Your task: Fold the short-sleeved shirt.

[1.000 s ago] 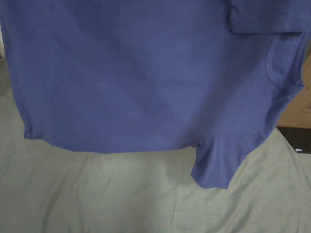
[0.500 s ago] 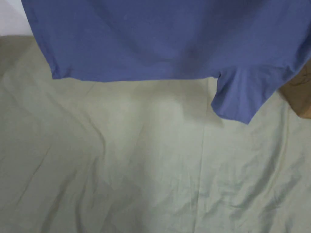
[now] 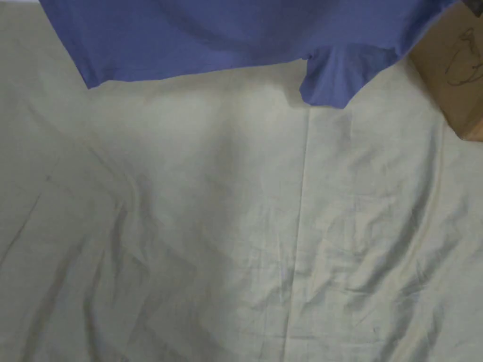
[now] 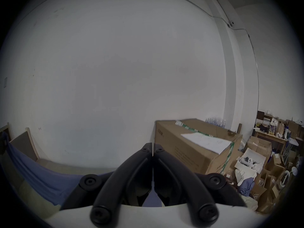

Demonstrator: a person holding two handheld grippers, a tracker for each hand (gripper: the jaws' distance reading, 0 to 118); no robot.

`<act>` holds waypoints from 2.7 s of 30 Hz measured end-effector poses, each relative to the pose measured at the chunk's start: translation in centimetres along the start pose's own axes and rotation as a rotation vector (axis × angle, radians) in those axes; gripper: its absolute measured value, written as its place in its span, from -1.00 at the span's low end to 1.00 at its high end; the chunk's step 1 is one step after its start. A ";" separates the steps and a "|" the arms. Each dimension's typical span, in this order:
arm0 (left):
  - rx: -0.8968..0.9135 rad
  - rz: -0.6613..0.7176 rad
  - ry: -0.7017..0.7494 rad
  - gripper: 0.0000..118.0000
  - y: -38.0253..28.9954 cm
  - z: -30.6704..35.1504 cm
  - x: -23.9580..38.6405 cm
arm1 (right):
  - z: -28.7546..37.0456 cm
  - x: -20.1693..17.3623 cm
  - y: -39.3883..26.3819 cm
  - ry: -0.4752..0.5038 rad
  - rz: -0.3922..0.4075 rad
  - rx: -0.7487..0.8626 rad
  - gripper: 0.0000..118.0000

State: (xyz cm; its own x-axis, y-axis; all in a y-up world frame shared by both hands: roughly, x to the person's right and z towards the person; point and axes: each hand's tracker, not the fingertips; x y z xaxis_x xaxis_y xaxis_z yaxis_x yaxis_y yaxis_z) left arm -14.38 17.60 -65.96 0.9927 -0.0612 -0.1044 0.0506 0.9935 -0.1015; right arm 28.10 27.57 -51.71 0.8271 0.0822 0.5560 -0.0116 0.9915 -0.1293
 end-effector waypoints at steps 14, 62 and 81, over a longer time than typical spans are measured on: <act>-0.158 -0.055 -0.109 -0.98 -11.2 9.8 -3.8 | 6.0 5.8 -14.7 0.069 -0.048 -0.237 -1.00; -0.351 -0.004 -0.107 0.79 -31.7 38.6 -15.4 | 35.0 16.2 -38.6 0.251 0.011 -0.337 0.93; -0.128 0.018 -0.260 -1.00 -28.2 43.3 -10.2 | 39.3 11.4 -35.9 0.335 -0.044 -0.150 -1.00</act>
State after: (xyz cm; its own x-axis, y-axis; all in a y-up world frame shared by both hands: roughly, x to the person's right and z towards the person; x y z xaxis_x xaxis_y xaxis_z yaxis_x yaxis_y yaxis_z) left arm -21.19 -5.64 -19.15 0.9890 -0.0006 0.1480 0.0346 0.9731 -0.2279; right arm 15.86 -3.15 -8.52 0.9633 -0.0221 0.2676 0.0900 0.9655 -0.2442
